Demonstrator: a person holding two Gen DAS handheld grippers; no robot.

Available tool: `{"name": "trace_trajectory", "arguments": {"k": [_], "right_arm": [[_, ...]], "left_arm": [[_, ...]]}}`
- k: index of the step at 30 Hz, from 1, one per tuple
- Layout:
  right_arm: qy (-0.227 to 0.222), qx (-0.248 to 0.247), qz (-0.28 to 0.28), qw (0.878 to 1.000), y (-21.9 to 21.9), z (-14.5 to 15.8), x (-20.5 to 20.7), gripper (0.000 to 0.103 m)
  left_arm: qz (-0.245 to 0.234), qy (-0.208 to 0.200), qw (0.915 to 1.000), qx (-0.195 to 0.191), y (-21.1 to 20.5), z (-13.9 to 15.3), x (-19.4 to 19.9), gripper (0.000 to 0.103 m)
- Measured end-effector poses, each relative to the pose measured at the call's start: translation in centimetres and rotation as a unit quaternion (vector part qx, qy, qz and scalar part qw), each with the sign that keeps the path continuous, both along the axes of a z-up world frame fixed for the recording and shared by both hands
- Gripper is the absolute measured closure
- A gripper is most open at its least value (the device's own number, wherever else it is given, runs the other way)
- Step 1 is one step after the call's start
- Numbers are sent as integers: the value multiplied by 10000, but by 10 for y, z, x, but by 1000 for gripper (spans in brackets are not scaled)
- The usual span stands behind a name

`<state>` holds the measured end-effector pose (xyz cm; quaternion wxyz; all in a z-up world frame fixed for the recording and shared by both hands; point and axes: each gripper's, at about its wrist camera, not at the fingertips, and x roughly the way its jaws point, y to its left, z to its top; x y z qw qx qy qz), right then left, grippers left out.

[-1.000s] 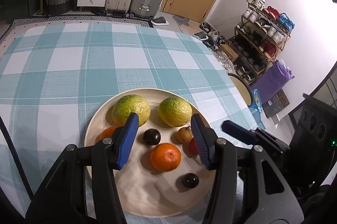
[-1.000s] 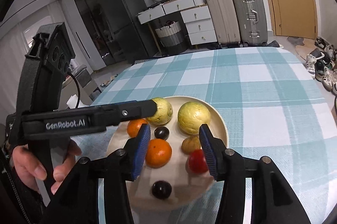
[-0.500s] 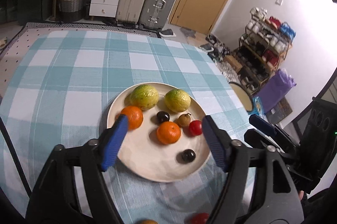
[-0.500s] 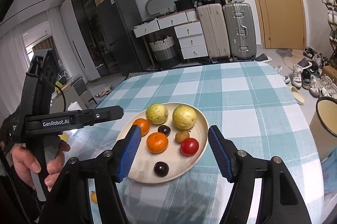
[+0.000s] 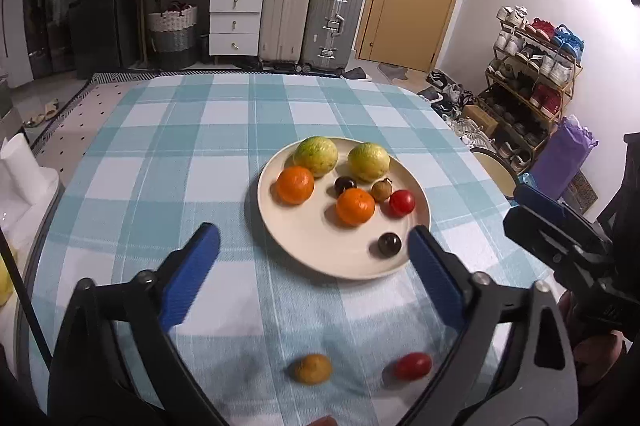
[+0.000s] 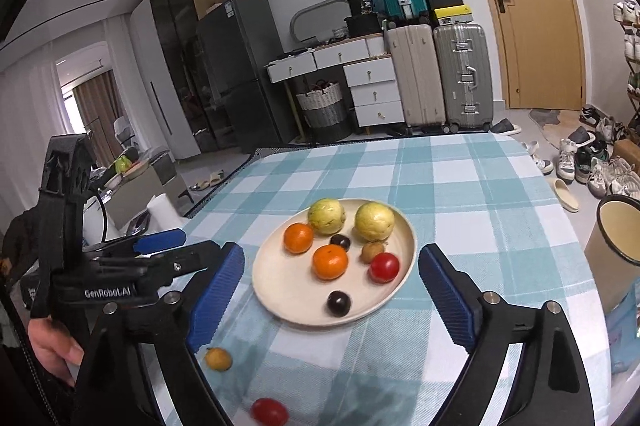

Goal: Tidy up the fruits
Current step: 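Move both grippers back toward the last tomato and kiwi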

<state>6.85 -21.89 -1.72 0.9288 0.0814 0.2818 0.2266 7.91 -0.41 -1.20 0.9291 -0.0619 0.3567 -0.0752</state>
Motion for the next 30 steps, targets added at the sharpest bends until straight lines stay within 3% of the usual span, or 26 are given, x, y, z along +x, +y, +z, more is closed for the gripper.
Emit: {"name": "trace_trajectory", "arguments": {"k": [9,16,30], "right_arm": [[51,-15,276,9996,18,-7,-25,9],[138,-49,454,9989,23,-20,-43,9],[913,-194,787,9925,36,-72,-63,9]], "left_arm": [[283,9,9996,7,9,-7,-38,1],[464,257,9985,-163,20,-28,-50,1],[553,860,9937,-460,35,-76,-65,1]]}}
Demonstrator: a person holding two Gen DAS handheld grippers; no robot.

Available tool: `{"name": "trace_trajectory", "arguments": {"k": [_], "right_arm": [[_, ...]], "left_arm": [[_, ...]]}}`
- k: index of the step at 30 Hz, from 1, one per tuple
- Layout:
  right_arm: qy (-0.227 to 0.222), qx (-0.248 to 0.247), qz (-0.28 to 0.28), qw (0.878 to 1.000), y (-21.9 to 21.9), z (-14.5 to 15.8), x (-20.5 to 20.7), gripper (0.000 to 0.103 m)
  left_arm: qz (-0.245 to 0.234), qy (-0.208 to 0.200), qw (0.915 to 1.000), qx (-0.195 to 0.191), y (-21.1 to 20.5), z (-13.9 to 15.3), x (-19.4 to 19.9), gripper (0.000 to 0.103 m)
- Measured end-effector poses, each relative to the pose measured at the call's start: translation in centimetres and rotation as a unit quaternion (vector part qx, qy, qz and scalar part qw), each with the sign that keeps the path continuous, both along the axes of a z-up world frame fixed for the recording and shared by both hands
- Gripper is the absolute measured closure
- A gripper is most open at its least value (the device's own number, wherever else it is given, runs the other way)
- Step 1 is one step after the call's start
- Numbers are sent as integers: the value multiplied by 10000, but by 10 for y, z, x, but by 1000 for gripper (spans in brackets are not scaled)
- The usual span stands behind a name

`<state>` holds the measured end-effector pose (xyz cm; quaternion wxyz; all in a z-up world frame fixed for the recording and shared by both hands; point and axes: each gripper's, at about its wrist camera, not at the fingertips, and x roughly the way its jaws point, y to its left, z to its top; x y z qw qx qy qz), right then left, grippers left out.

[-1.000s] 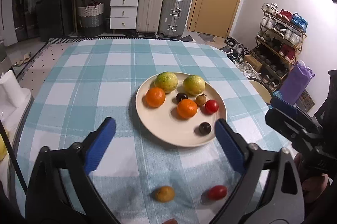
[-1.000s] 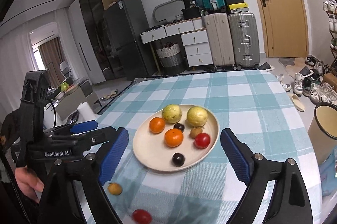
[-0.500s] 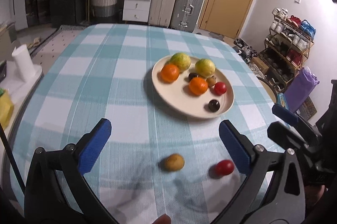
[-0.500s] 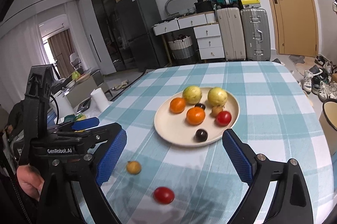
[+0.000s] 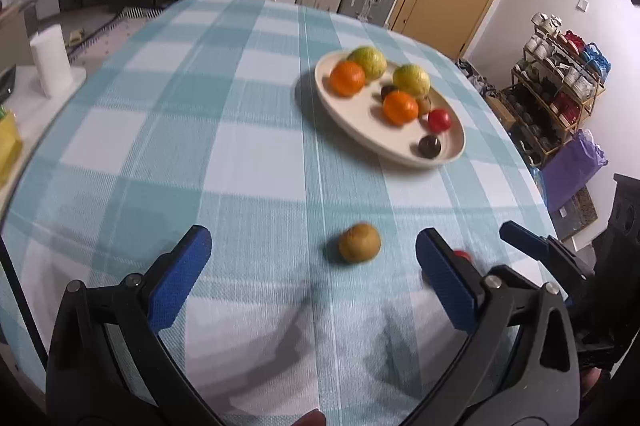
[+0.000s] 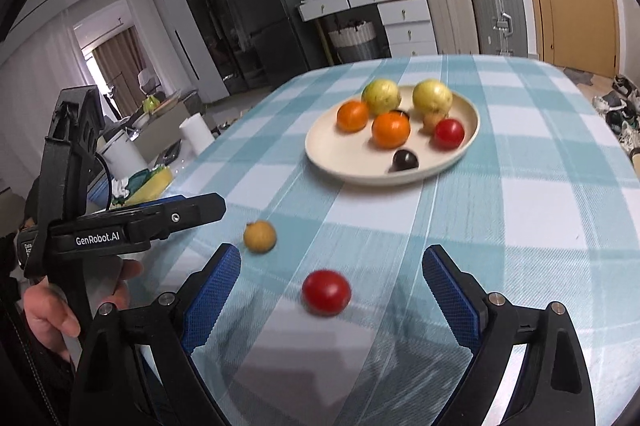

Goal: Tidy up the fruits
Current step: 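Move both grippers back toward the last tomato and kiwi, then grasp the remaining red tomato with the right gripper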

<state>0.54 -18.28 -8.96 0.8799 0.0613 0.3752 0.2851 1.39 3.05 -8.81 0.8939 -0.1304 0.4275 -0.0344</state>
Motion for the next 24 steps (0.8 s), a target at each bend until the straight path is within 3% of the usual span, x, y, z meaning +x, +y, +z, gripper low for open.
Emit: {"name": "trace_trajectory", "arguments": {"k": [5,8,12,17,21,23,24], "right_arm": [[65,-43,45,10000,6,-7,-3,10],[117,-114,127,9998,10,-12,-2,20],[139,-188,207,9995,15,-14,-1,25],[267,-292,323,9987,20,-19,1,50],[393,-376,350,9979,23,-23,5,62],[519,-426,403,9969,25,-26,8,74],[556,-449,440,9965,26,-28,8,74]], "left_arm": [[-8,101,9999,-17,0,-11,-6,1],[-1,154,9999,-45,1,-15,-6,1],[-4,207,9997,-90,2,-19,-4,1],[-11,232,9997,-79,1,-21,-2,1],[-15,296,9995,-88,1,-25,-1,1],[-7,319,9995,-64,2,-26,0,1],[-6,317,9995,-64,2,-26,1,1]]}}
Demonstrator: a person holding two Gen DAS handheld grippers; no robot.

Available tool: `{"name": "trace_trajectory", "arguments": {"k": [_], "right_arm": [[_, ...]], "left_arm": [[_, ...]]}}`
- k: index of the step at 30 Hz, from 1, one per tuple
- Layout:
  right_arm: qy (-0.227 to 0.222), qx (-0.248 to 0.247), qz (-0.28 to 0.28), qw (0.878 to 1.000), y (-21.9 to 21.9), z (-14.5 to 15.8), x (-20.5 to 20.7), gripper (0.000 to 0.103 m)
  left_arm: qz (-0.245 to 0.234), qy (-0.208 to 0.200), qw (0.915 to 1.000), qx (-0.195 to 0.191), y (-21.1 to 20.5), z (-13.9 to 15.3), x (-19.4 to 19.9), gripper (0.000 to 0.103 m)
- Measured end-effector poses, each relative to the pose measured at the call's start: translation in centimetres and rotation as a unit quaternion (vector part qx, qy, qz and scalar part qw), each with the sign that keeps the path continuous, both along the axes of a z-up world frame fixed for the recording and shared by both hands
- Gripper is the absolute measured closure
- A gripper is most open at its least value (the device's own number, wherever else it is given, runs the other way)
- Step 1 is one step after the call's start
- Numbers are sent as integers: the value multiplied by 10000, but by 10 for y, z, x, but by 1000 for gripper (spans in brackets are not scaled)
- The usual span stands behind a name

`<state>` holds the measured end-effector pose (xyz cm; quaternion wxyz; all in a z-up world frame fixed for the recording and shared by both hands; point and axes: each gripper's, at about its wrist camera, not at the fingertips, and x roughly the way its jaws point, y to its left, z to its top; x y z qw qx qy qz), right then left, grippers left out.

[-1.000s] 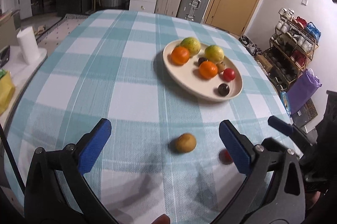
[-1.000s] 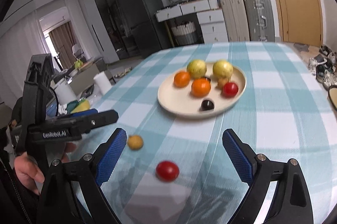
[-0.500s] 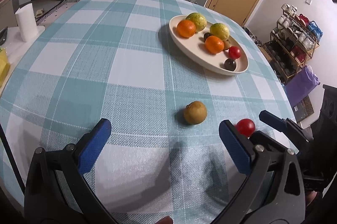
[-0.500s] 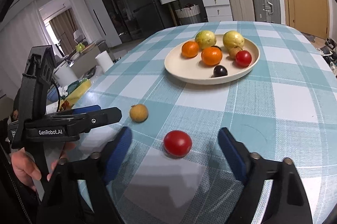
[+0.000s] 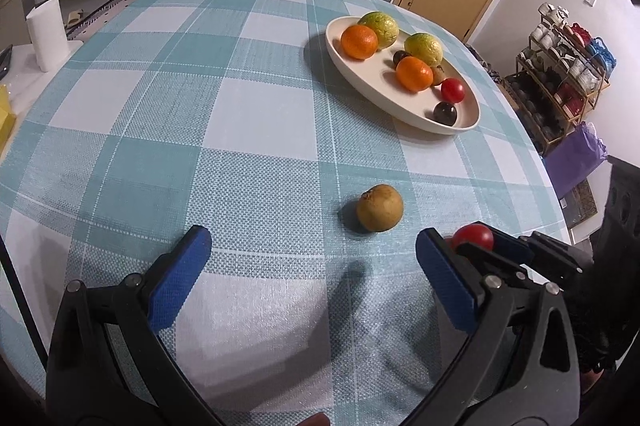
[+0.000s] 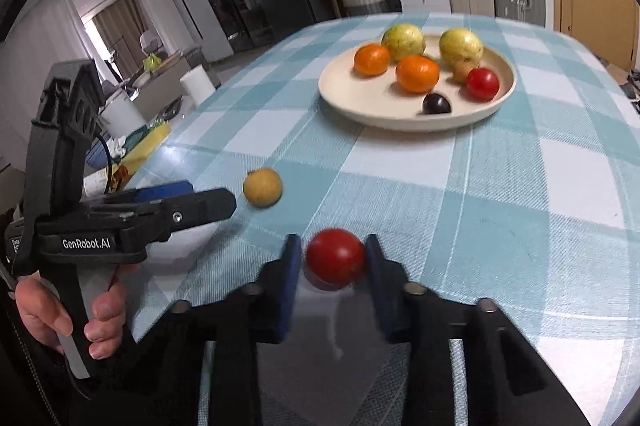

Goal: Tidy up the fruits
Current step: 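Grasp the remaining red tomato with the right gripper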

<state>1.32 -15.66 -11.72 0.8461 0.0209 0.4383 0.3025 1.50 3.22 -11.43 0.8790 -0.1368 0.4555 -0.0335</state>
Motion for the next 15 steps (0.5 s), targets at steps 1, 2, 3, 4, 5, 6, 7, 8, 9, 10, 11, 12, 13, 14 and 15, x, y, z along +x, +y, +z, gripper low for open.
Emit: {"name": "trace_trajectory", "arguments": {"k": [1,2,3,4,5,6,7,8,9,10,11,12,13,14,15], "right_arm": [[-86,-60,-8,9999,2,1,-1,74],[-106,-84,7,9999,3,1,-1,75],[-117,-125,26,9999,5,1,-2,75],[-147,-157,20,9998,6,1,-2,75],[-169,-170,11,9997,6,2,-2,75],[-169,-143,-2,9998,5,2,-2,75],[-150,-98,-17,9998,4,2,-1,75],[-139,-67,-41,9999,3,2,-1,75],[-115,-19,-65,9999,1,2,0,75],[-95,52,-94,9999,-2,3,2,75],[-107,90,-131,9998,-4,4,4,75],[-110,114,-140,9998,-6,5,4,75],[-96,150,-149,9997,-7,7,6,75],[-92,178,-157,9997,-8,8,7,75],[-101,224,-149,9996,-10,10,9,75]], "left_arm": [[0,-7,10000,2,0,0,0,1],[-2,-13,10000,9,0,0,1,1],[-19,-21,10000,20,0,1,2,1],[-31,-27,10000,22,0,1,2,1],[-45,-43,10000,-1,0,2,3,1],[-80,-63,9999,-30,0,3,3,1],[-122,-72,9999,-23,-1,4,4,1],[-145,-89,9999,23,-2,6,5,1],[-139,-109,9998,67,-2,7,6,1],[-125,-126,9998,113,-2,8,6,1],[-131,-141,9997,143,-3,9,7,1],[-157,-162,9996,173,-4,10,9,1],[-171,-175,9995,201,-5,10,10,1],[-193,-188,9994,222,-6,10,12,1],[-223,-186,9993,228,-7,10,13,1]]}}
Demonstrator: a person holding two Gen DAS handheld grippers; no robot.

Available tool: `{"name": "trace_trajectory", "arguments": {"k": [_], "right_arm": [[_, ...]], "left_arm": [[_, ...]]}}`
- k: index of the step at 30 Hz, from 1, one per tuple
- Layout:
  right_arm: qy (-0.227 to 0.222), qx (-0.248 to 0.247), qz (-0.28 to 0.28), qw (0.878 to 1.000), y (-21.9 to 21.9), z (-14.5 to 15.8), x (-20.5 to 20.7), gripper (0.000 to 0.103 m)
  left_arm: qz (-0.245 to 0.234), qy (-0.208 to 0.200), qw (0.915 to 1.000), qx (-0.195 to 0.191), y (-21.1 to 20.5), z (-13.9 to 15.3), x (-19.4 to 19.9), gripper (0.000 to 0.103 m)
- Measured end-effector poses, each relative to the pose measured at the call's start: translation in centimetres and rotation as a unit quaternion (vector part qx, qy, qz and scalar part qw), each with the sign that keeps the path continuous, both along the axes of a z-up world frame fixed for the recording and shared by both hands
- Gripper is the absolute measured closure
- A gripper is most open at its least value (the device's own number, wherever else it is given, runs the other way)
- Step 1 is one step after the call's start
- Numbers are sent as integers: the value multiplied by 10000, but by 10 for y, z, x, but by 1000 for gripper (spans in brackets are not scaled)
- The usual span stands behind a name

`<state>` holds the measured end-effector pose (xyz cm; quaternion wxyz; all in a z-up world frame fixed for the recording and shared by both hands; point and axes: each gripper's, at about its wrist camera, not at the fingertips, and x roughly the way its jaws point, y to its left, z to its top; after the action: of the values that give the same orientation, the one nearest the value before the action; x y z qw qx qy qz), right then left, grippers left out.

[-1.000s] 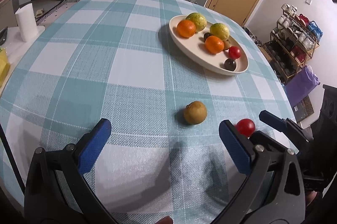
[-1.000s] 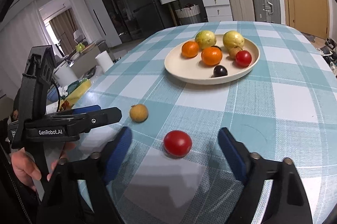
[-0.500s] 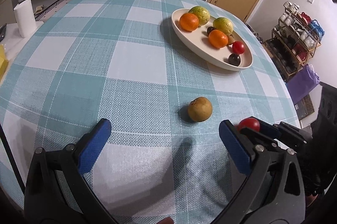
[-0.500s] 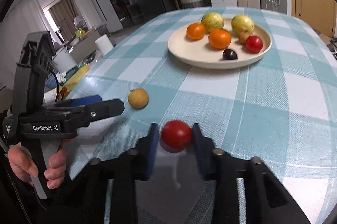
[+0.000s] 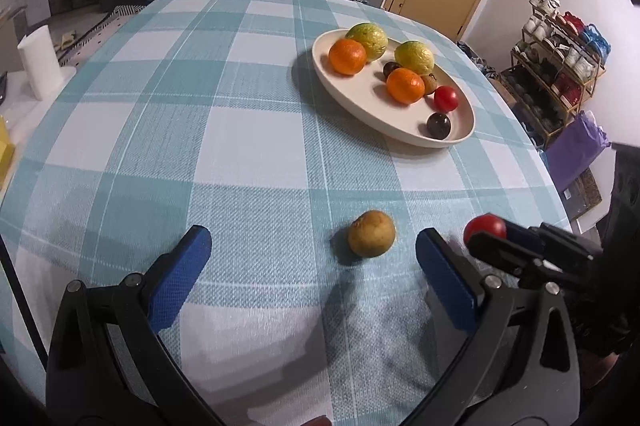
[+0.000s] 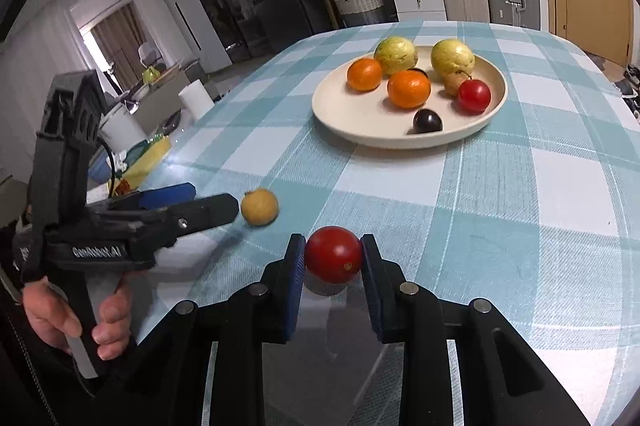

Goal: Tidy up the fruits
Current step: 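Grasp the remaining red tomato with the right gripper, then grasp the brown kiwi with the left gripper while the right gripper holds the tomato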

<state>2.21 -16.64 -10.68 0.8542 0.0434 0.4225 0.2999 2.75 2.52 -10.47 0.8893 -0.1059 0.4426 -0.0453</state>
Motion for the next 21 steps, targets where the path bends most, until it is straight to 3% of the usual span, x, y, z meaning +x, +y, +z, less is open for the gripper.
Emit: {"name": "trace_trajectory", "arguments": {"k": [11,18,21], "right_arm": [[7,176,18,9998,-5,5,9,75],[64,224,18,9997,-7,2,11,75],[83,243,4,9997,-8,1,11,75]], "left_arm": [[-217,-50,9997,64,-7,-3,8,3],[-415,0,9990,-184,-7,-4,13,25],[-512,14,9983,-287,-9,-6,13,39]]}}
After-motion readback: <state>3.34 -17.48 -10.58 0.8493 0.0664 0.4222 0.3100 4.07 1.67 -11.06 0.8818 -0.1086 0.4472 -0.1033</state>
